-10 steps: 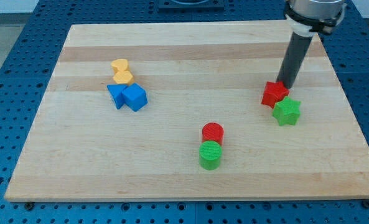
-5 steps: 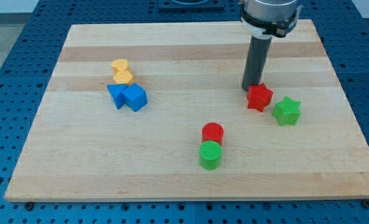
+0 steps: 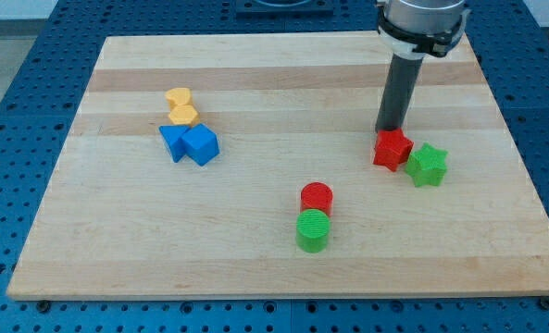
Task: Move the red star to the left side of the green star
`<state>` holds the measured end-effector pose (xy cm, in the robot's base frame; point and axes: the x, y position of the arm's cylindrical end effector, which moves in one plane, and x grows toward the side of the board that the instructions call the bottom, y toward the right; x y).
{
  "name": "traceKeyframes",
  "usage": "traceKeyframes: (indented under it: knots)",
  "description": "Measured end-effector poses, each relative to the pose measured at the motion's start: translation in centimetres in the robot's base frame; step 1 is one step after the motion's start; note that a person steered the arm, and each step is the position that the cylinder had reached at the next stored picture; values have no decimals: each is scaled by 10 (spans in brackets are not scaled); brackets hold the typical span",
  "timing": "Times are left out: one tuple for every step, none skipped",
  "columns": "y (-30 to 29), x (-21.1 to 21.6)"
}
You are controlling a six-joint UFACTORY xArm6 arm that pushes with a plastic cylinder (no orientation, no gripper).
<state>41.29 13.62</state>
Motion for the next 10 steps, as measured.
traceKeyframes:
  knots:
    - [2, 1]
    - [22, -4]
    - [24, -5]
    - [29, -5]
    - [20, -4]
    - [-11, 14]
    - [-17, 20]
    - [-28, 27]
    - [-28, 10]
    - [8, -9]
